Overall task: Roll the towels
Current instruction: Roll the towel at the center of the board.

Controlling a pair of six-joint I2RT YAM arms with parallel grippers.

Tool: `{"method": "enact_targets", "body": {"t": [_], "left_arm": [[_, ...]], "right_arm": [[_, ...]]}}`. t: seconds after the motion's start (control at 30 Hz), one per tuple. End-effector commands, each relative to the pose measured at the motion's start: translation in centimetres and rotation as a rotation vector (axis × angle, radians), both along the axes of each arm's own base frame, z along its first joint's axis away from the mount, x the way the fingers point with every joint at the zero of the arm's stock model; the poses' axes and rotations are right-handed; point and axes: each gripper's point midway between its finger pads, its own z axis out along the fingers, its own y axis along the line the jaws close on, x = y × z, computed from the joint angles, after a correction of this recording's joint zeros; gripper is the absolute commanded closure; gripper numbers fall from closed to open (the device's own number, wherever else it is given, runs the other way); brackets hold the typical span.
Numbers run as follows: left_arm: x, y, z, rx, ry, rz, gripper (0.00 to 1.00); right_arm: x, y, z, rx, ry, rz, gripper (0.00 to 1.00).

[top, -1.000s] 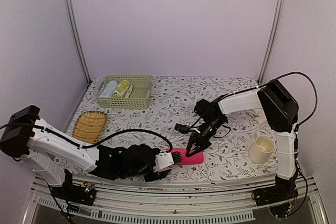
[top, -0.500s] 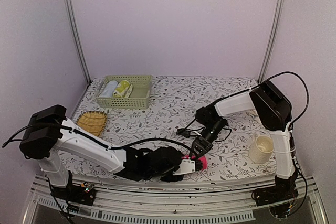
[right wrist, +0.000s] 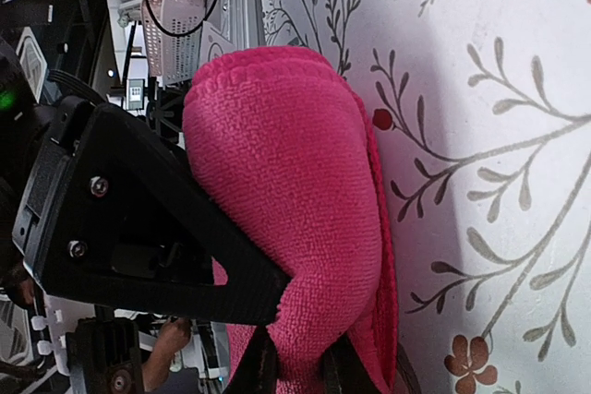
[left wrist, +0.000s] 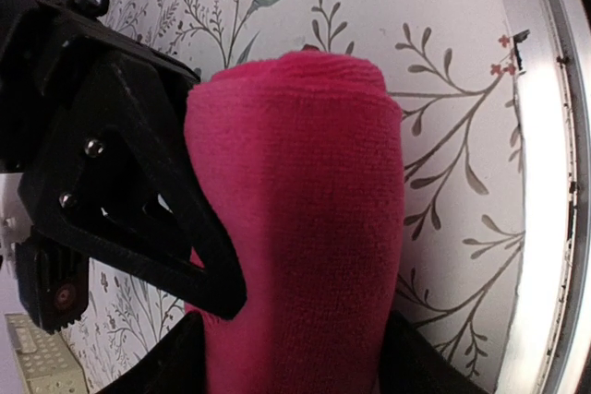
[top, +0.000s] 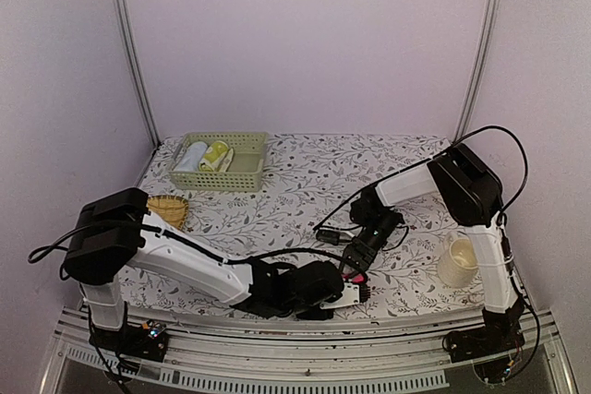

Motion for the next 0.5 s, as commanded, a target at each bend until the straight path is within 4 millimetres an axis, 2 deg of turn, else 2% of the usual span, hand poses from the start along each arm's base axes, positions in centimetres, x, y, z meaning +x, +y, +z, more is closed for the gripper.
{"method": "enact_targets", "body": {"t": [0.0,0.17,0.27,0.37,0.47], "left_arm": [[-1.0,1.1,-3.5,0.108,0.036,-0.009,0.37],[-0.6,1.8,-4.9,0.151,0.030,0.021,0.42],[-0.7,2.1,-5.6,0.160,0.061,0.030,0.48],[-1.0,2.4,-6.0,0.167,0.112,0.040,0.54],[-1.1,3.0,-6.3,0.179,0.151,0.054,0.62]], "right_arm": [[-0.9,-1.8,-4.3,-0.096,-0.014,0.066,0.92],[-1.0,-1.6,-3.4,-0.066,0.023,0.055,0.88],[-0.4,-1.5,-2.2,-0.036,-0.005,0.047,0.80],[1.1,-1.6,0.1,-0.004,-0.082,0.025,0.64],[2.8,-2.3,2.6,0.009,-0.134,-0.023,0.56]]}}
